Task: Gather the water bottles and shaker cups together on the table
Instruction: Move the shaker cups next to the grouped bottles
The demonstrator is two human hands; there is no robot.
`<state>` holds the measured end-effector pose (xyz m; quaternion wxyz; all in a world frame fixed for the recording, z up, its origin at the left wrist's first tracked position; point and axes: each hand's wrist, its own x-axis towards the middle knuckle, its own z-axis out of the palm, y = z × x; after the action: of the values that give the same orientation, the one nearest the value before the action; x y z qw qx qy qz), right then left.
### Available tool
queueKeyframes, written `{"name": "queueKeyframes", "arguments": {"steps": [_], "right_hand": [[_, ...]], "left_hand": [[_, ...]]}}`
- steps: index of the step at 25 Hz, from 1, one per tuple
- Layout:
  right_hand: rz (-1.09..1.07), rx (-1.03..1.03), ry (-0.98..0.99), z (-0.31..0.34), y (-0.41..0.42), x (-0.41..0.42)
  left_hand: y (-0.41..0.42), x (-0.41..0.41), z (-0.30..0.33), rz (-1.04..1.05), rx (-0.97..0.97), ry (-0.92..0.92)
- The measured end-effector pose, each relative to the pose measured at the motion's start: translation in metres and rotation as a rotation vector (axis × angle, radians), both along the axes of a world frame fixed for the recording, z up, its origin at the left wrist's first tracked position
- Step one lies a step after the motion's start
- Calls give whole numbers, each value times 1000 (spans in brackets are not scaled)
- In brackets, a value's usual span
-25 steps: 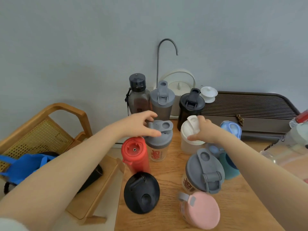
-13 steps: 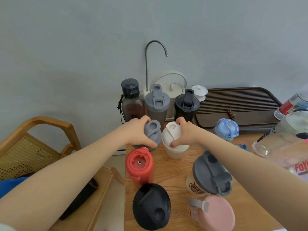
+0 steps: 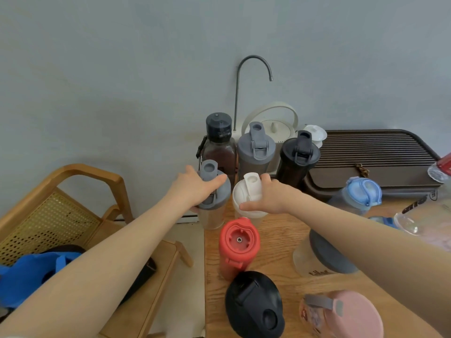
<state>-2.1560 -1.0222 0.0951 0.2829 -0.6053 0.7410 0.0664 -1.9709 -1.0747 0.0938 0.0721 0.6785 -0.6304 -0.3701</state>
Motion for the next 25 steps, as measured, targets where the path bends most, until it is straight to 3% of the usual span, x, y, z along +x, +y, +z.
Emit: {"name": "queueKeyframes", "arguments": {"steps": [4, 9, 16, 21, 25], "right_hand": [[305, -211, 185, 14, 6, -6], [519, -180, 293, 1, 7, -2], [418, -268, 429, -5, 1, 7], [427, -341, 515, -12, -2, 14], [448, -320, 452, -5, 2, 10]], "left_hand": [[-2, 9, 4, -180, -3, 82], [-1, 28, 5, -670, -201, 35], [7, 4, -22, -477, -458, 53], [8, 1, -27, -445, -492, 42], [7, 3, -20, -506, -480, -46]]}}
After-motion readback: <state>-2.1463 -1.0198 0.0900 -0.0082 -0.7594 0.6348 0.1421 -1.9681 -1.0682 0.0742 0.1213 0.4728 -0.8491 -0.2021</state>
